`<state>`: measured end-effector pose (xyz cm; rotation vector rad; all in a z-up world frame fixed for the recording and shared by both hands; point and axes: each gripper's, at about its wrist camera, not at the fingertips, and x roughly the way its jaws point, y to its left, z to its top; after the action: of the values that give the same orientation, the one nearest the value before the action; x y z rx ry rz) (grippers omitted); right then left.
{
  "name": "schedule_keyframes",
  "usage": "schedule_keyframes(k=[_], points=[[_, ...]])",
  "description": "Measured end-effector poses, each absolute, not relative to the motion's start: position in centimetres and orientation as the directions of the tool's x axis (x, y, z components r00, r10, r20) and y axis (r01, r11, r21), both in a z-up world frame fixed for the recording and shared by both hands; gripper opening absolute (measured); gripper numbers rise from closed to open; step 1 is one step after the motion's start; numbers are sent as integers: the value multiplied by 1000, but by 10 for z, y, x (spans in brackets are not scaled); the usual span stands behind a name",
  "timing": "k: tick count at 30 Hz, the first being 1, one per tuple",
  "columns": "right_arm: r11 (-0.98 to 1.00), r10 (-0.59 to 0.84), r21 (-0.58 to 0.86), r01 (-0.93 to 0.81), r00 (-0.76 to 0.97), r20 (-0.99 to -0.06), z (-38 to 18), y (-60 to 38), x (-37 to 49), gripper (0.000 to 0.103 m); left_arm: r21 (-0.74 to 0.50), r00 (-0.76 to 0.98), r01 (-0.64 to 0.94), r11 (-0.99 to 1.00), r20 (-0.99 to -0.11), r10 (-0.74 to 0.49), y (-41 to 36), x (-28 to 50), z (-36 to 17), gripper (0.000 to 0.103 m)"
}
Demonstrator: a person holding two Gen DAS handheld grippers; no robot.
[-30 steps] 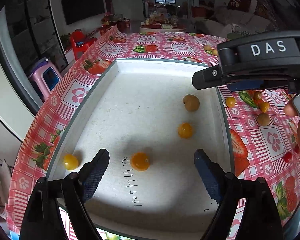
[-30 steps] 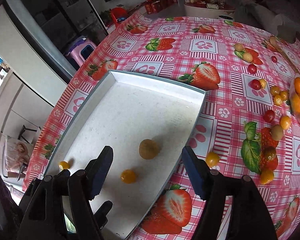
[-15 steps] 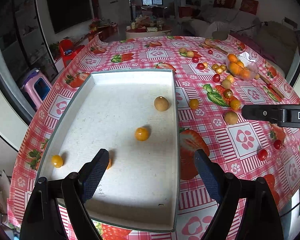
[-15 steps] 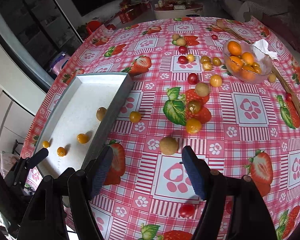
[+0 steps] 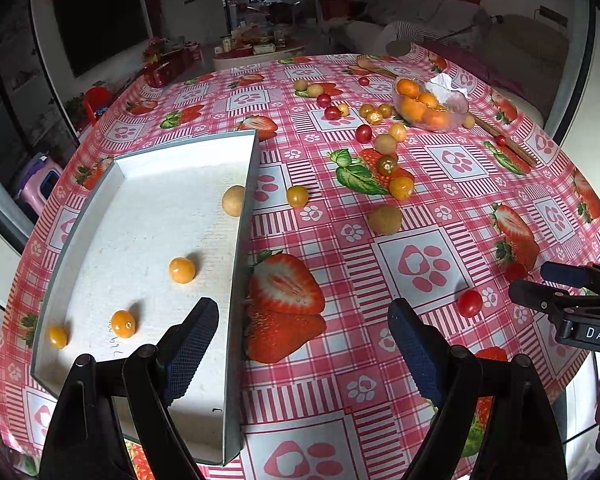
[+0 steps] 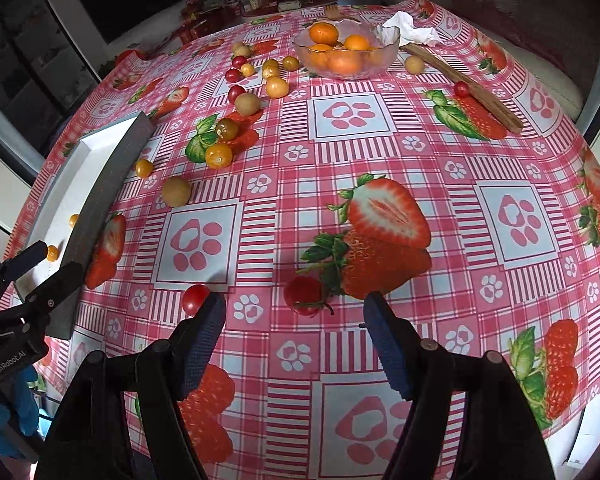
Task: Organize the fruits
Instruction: 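Move both tools back toward the fruits on the tablecloth, then grasp a red cherry tomato with the right gripper while the left grasps a brown fruit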
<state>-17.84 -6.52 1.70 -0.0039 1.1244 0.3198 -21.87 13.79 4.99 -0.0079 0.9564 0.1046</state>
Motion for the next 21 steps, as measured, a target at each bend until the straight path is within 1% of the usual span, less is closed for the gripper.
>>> schedule_keyframes(k=[4, 10, 21], points=[[958, 229, 131, -254, 408, -884, 14, -77, -185, 75, 19, 556, -93, 996, -829, 67, 129, -208, 45, 88], [960, 218, 115, -257, 422, -880, 9, -83, -189, 75, 21, 529, -79, 997, -847, 59, 113, -189, 33, 88], [953, 177, 30, -301, 475, -862, 6, -73, -192, 75, 47, 496, -80, 996, -864, 81, 98, -149, 15, 88]])
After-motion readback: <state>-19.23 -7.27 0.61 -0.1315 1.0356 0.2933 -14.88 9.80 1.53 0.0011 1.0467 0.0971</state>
